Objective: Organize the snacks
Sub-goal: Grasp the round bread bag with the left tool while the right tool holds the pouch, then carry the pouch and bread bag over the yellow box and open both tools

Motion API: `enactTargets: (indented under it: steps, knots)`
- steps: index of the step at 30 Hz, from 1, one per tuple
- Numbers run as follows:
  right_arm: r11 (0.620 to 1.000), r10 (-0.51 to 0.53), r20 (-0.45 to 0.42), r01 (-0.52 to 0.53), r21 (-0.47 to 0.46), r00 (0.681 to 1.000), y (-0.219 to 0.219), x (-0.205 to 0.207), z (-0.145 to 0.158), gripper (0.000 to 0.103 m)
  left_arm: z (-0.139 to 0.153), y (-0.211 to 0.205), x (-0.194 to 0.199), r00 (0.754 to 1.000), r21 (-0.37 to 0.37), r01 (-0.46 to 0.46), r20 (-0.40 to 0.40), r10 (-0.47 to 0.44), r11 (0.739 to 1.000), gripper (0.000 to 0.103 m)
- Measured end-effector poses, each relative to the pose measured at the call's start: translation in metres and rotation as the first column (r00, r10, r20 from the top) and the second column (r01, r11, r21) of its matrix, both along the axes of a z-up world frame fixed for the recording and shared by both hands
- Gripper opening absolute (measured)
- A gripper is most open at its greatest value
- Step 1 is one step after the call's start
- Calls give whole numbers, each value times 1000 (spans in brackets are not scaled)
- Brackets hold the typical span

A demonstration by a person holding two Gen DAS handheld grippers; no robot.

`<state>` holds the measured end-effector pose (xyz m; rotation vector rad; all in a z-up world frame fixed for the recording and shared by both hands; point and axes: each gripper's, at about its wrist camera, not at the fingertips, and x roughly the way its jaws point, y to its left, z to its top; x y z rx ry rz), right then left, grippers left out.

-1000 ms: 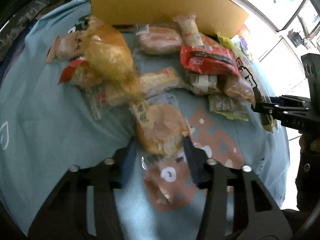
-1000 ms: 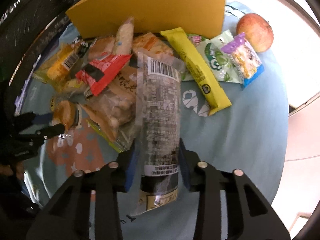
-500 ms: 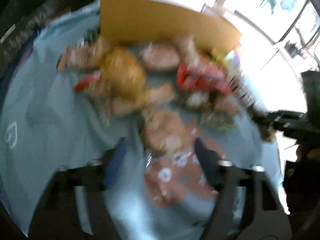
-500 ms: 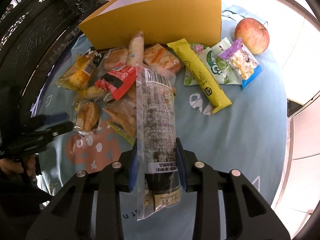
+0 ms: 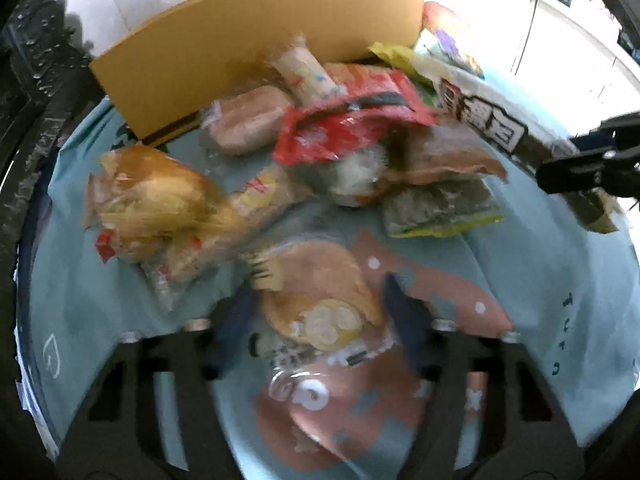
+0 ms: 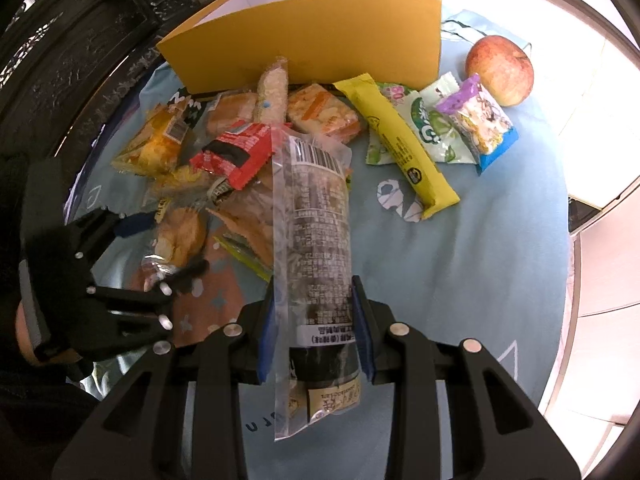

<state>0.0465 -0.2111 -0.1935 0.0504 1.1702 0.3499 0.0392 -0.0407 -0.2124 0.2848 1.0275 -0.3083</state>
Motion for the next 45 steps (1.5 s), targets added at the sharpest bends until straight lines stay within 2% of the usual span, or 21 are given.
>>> enactTargets:
  steps: [4,7,12,19,21,23,24,25,27,30,34,38,45]
  knots:
    - [1000,-12,-1,12,6,1000,-2,2,-1,34,19,14,-12,999,-83,28,43,-24,996,55]
    - [1000,-6,6,6,12,1000,0,2,0,34,26,28,-15,999,-130,-3,33,8,992,55]
    - [1000,8,32,-9,23,999,-1,3,12,34,44,41,-14,995,-167,-53,70,66,984,55]
    - [998,15,74,-19,63,997,-5,6,37,30,73,54,-20,986,-198,-60,143,90,978,55]
    - [999,20,37,-22,48,999,-3,10,31,30,74,55,-17,987,-190,-64,134,90,980,55]
    - [999,-16,9,16,48,1000,-7,14,23,39,70,55,-15,989,-192,-75,110,97,979,55]
    - [997,-41,-13,42,64,999,-11,15,17,49,68,55,-16,990,-194,-76,100,97,978,55]
    - [995,-58,-30,60,82,998,-14,16,13,53,66,54,-17,991,-191,-72,95,92,979,55]
    - [983,-104,-91,116,139,990,-19,21,-5,55,63,52,-18,993,-185,-65,84,81,981,55]
    - [972,-136,-208,171,162,969,-19,28,-40,54,60,48,-19,994,-178,-56,79,71,982,55]
    - [981,-81,-159,106,159,984,-3,22,-34,30,62,48,-20,994,-175,-49,83,64,983,55]
    - [980,-27,-66,40,197,997,0,15,0,29,67,55,-19,991,-195,-76,91,95,978,55]
    - [973,-32,65,16,231,997,-14,13,63,29,98,54,-14,982,-256,-62,156,104,965,55]
